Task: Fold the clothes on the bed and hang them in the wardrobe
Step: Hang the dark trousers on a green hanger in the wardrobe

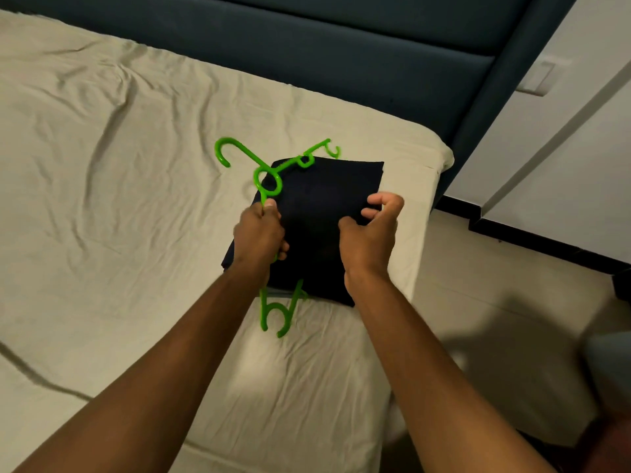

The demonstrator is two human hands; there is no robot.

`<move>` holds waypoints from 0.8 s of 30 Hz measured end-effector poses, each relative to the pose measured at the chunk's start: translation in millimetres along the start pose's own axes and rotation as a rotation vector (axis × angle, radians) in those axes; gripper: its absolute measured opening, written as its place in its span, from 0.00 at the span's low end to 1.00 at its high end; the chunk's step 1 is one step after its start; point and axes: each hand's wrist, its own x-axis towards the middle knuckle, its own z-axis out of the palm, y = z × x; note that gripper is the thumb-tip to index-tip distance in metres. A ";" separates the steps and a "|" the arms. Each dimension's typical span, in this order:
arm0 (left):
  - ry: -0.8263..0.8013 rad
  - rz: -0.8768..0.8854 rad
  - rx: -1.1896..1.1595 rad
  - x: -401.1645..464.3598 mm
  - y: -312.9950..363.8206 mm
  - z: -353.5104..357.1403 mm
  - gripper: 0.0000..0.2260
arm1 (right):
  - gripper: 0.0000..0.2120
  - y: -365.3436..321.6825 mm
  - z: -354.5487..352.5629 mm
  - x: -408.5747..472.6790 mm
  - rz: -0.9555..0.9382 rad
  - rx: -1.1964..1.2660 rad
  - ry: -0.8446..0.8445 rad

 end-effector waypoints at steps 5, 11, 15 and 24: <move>0.096 -0.067 0.029 36.7 6.5 -31.3 0.14 | 0.26 6.1 -23.3 3.5 -0.122 0.023 0.065; 0.071 -0.194 -0.028 55.3 -8.2 -55.1 0.14 | 0.22 50.5 -36.3 6.9 -0.062 -0.176 -0.002; 0.099 -0.181 -0.034 53.8 -10.8 -58.9 0.16 | 0.23 59.3 -35.5 9.6 -0.090 -0.289 -0.042; 0.207 0.024 0.052 41.2 3.0 -61.9 0.15 | 0.21 66.2 -27.5 1.6 -0.035 -0.299 0.021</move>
